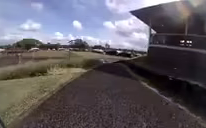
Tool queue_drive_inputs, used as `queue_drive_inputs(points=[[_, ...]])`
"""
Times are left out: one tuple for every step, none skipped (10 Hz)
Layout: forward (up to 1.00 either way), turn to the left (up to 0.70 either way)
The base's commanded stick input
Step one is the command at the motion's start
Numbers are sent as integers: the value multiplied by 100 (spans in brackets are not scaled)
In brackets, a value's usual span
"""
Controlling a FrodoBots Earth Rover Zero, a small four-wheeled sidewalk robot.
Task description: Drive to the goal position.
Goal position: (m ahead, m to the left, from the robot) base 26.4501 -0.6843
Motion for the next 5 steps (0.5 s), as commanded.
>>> queue_drive_inputs(points=[[85, 0], [85, 0], [85, 0], [85, -3], [85, -11]])
